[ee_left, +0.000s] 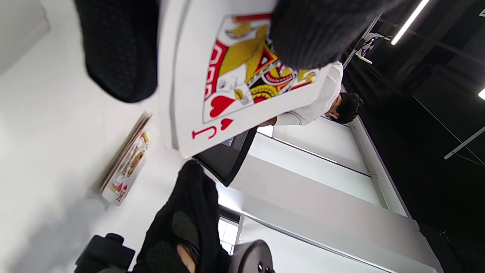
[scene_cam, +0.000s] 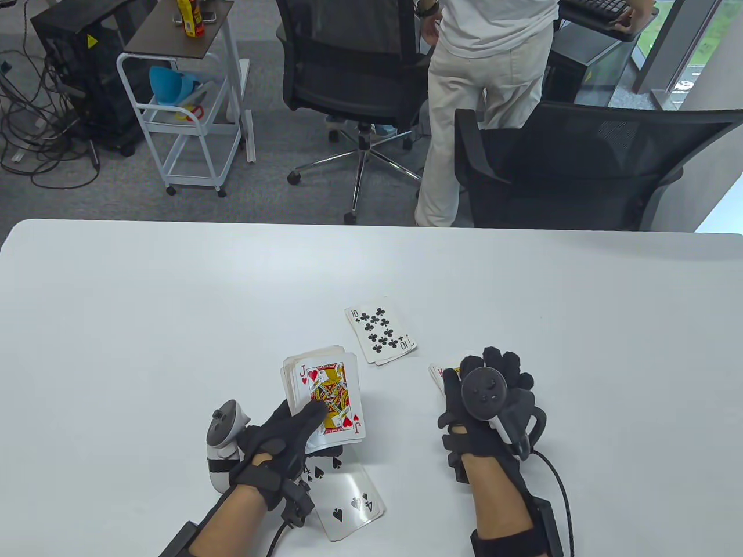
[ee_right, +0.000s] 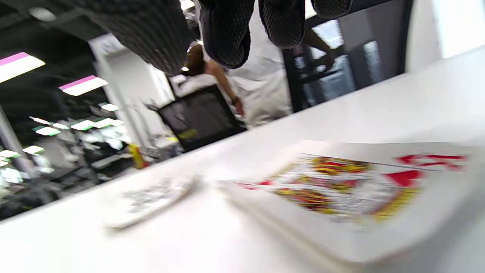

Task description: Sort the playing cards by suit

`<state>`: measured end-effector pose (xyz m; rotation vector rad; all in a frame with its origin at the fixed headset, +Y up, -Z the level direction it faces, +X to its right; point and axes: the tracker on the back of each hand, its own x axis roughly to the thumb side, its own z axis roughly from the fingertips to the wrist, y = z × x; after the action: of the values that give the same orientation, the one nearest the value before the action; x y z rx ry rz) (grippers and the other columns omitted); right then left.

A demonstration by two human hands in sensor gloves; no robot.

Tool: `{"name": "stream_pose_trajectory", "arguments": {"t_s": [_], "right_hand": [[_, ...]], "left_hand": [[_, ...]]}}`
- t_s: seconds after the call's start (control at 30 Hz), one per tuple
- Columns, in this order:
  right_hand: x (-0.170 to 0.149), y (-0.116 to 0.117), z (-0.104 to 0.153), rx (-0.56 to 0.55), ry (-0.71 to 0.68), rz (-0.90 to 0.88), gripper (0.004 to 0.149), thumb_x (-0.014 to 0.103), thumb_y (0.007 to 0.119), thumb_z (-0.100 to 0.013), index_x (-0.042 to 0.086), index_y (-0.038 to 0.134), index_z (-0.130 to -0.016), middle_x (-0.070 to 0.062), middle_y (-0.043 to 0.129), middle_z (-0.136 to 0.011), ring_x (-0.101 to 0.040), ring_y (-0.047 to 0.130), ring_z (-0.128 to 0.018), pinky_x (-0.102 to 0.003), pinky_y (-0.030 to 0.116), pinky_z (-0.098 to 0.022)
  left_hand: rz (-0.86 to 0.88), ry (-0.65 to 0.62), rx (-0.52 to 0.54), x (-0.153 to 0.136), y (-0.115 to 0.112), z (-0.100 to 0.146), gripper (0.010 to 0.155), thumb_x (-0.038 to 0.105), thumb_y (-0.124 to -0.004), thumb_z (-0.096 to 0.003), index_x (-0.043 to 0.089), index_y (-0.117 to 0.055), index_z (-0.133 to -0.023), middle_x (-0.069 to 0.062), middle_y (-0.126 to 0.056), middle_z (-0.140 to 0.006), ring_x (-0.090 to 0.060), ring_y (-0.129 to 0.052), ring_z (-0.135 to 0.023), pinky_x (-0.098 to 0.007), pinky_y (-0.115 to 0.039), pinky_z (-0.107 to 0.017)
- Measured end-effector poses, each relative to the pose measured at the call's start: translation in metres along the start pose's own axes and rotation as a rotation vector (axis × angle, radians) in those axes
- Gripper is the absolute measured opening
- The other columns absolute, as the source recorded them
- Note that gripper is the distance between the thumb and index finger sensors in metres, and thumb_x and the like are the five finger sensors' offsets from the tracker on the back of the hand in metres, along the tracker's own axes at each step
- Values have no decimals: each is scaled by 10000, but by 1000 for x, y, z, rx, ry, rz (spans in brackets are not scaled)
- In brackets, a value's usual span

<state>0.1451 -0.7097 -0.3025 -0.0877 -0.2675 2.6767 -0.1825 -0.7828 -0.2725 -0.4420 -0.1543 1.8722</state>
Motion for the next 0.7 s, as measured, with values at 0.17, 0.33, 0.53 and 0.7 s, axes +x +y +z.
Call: {"name": "stream_pose_trajectory", "arguments": {"t_s": [0.17,0.33,0.53,0.7], "right_hand": [[38,1,18,37,-131,-145,545,479,747,-585,75,709,-949,-277,453,-1119,-556,292,-1031,-775,228,-641],[70,11,35,63,-276,-183,548,488,745,-580,77,718,-942,-270,478,-1114,-551,322,-1032,-773,249,-645],[85,28,44,180,-340,-217,591,513,757,-573,67,685,-954,-269,452,-1121,-554,310,-1033,-775,243,-645],[91,36,49,201,-350,-191,636,543,810,-548,64,653,-936,-263,463,-1113,-554,336,-1032,-775,261,-649]], "left_hand": [[-7,2,5,0,0,0,599,467,-839,-572,263,-577,-1071,-17,-790,-1024,-311,-936,-854,-404,-953,-492],[-24,3,11,2,2,-1,600,447,-854,-570,270,-574,-1070,-8,-787,-1027,-304,-936,-859,-400,-955,-497],[-42,-10,31,4,1,2,609,408,-879,-563,274,-570,-1069,-3,-782,-1031,-298,-926,-873,-400,-953,-511],[-25,-35,36,5,3,3,613,411,-884,-559,280,-569,-1068,5,-782,-1031,-292,-928,-875,-396,-953,-515]]}}
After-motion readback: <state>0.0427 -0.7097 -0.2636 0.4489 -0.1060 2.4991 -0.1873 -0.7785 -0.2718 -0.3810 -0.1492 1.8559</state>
